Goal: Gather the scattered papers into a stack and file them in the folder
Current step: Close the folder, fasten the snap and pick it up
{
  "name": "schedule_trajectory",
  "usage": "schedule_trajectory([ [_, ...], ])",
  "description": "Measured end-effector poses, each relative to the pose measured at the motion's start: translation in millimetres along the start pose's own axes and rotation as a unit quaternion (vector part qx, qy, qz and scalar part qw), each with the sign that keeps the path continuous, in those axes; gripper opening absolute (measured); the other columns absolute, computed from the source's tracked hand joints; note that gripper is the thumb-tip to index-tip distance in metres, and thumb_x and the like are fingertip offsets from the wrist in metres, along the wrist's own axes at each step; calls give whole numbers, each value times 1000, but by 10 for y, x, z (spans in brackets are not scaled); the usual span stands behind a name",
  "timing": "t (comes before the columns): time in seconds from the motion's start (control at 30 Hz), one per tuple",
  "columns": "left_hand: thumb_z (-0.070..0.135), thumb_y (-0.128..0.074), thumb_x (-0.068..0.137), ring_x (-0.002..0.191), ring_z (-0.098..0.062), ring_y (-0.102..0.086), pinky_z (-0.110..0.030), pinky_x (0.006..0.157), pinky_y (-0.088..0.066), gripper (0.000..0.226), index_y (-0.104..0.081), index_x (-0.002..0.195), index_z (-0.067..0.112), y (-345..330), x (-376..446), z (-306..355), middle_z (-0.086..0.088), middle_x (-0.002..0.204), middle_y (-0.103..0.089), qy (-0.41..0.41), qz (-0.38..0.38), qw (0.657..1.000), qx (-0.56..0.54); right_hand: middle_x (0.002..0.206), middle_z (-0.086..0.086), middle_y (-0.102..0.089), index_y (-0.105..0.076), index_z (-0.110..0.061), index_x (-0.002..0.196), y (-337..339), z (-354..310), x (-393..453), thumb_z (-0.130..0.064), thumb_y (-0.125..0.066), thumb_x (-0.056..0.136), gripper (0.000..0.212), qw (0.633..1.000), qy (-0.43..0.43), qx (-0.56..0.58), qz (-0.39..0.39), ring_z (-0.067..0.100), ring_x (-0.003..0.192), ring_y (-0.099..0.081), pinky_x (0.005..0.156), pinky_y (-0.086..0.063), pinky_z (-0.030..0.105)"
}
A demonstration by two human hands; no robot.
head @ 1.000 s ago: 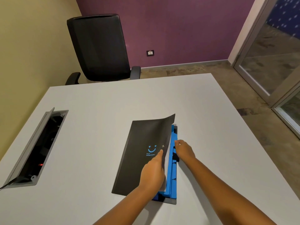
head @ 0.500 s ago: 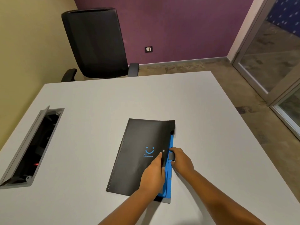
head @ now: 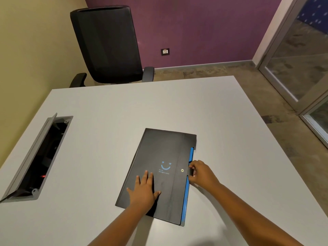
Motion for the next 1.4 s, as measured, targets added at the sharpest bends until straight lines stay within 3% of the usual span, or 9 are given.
schedule_trajectory([
  [0.23, 55, -44, 87, 146, -23, 3, -63, 109, -20, 79, 0, 147, 28, 36, 46, -69, 12, 157, 7, 6, 6, 998, -60, 85, -6, -58, -52, -13, 97, 86, 67, -132, -4, -68, 77, 27, 972, -55, 220, 59, 2, 76, -57, 56, -43, 6],
  [0.37, 55, -45, 86, 146, -22, 4, -62, 110, -21, 81, 0, 147, 26, 16, 83, -78, 10, 157, 8, 9, -3, 997, -75, 100, 0, -60, -50, -18, 101, 119, 71, -170, -2, -61, 84, 25, 941, -54, 323, 89, 18, 93, -61, 58, -53, 11],
  [0.47, 53, -49, 85, 146, -23, 5, -63, 109, -20, 83, -1, 147, 26, -18, 108, -75, 8, 157, 9, 7, -16, 998, -66, 107, 0, -60, -53, -19, 105, 92, 79, -174, -8, -63, 85, 25, 935, -48, 340, 82, 20, 101, -62, 64, -55, 11],
  [0.57, 48, -57, 83, 146, -24, 6, -62, 108, -21, 89, 0, 147, 26, -47, 119, -87, 8, 157, 10, 7, -21, 999, -40, 110, -4, -61, -55, -21, 110, 74, 68, -180, -6, -66, 82, 34, 952, -17, 299, 63, 12, 109, -57, 77, -49, 5],
  [0.73, 43, -59, 84, 146, -25, 8, -61, 110, -20, 90, 2, 147, 25, -83, 115, -119, 7, 157, 11, 18, -22, 999, -26, 130, -6, -53, -45, -27, 131, -84, 14, -237, -10, -61, 87, 50, 988, 39, 146, 13, 13, 122, -52, 101, -38, 18],
  [0.87, 42, -59, 83, 145, -26, 8, -61, 110, -20, 91, 2, 147, 24, -84, 129, -124, 6, 157, 12, 17, -28, 999, -24, 158, 0, -6, -12, -27, 147, -407, -21, -266, -5, -45, 93, 67, 995, 60, -64, -54, 20, 145, -15, 111, -28, 25],
  [0.97, 42, -59, 83, 145, -26, 9, -61, 110, -20, 91, 3, 147, 24, -87, 133, -128, 5, 157, 12, 16, -31, 999, -22, 158, 2, 7, -3, -26, 148, -501, -52, -270, 4, -42, 91, 75, 986, 57, -143, -65, 25, 146, 0, 112, -29, 31],
  [1.2, 41, -59, 84, 145, -27, 10, -62, 110, -18, 90, 3, 147, 23, -99, 144, -119, 4, 157, 13, 19, -32, 999, -25, 158, 6, 7, -1, -21, 148, -498, -119, -232, 4, -47, 90, 78, 975, 18, -205, -80, 28, 146, 0, 114, -26, 36],
  [1.4, 42, -58, 85, 145, -27, 10, -62, 110, -17, 90, 4, 147, 23, -113, 141, -114, 4, 157, 13, 23, -30, 999, -25, 158, 12, -3, -3, -17, 148, -475, -105, -153, -7, -47, 94, 71, 974, -38, -207, -83, 31, 142, -21, 114, -27, 39],
])
Point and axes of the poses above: each hand's wrist, its own x-axis towards the middle knuckle, its own y-axis out of the back of the hand, z = x × y, the point moved 6 cm from there along x, towards the middle knuckle
